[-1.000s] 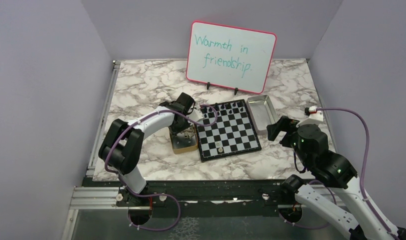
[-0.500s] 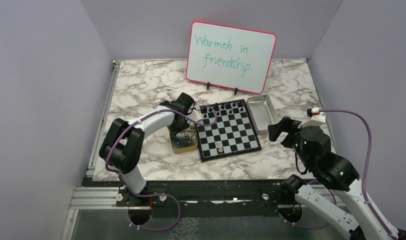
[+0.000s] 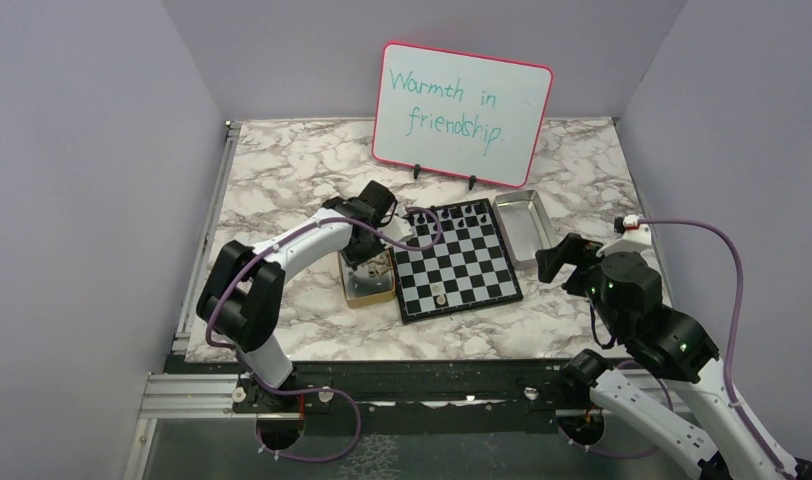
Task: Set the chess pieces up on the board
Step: Pick up the chess piece from the storage box, then place the chess piece on the chessboard.
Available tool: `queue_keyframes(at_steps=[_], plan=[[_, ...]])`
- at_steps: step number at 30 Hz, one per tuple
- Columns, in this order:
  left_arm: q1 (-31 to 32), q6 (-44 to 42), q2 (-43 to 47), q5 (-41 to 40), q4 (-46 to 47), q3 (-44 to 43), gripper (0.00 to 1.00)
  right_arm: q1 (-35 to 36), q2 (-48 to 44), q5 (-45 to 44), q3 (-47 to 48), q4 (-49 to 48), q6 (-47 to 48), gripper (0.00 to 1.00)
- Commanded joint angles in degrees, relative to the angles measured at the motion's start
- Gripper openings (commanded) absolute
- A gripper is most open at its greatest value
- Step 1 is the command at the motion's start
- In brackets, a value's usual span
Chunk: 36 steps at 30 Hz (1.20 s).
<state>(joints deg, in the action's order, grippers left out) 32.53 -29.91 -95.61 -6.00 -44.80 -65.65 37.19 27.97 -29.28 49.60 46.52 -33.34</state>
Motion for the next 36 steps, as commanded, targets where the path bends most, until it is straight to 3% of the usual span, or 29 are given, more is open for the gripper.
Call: queue_keyframes(at_steps=[1,13,19,36], plan=[[0.5,2.4,4.8,2.8,-2.8,-2.6,0.04,0.5,0.6,-1.2,-0.4,-0.4,0.3,0.98],[1.9,7.0,10.6,11.7,-3.4,-5.3,0.06,0.4,0.6,-1.7,0.2,0.9,-0.3,0.98],[2.2,14.1,7.1,12.1,-3.2,-8.6,0.06,0.5,0.6,-1.4,0.3,0.9,-0.8,0.98],[16.7,24.1,-4.8,7.4,0.2,-16.0,0.04,0.5,-1.9,-2.0,1.0,1.8,-1.2,0.97]])
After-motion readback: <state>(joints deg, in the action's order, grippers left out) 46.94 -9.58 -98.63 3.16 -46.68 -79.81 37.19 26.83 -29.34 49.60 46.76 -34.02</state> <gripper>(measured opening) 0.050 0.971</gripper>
